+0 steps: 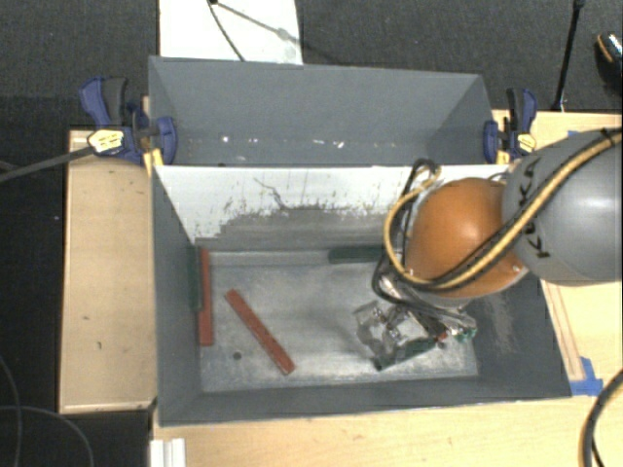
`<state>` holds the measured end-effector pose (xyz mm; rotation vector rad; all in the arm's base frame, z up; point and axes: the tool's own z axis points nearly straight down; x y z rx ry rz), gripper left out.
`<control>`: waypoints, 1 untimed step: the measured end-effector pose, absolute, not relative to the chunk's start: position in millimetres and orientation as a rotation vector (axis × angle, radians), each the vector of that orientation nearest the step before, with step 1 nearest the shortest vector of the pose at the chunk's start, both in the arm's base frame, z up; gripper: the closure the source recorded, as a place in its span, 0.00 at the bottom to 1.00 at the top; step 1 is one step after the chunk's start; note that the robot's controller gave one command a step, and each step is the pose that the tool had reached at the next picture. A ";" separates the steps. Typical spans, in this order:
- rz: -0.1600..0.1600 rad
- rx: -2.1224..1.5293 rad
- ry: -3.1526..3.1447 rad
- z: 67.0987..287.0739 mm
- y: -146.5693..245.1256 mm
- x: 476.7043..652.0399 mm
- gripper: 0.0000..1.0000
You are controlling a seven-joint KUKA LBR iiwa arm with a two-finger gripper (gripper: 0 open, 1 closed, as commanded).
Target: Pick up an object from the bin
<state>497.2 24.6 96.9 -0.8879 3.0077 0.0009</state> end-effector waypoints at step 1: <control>0.003 -0.910 3.000 96.2 65.1 501.7 1.00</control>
Offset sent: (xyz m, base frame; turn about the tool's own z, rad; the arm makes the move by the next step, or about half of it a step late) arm 0.0037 0.0378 -0.0010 -0.0111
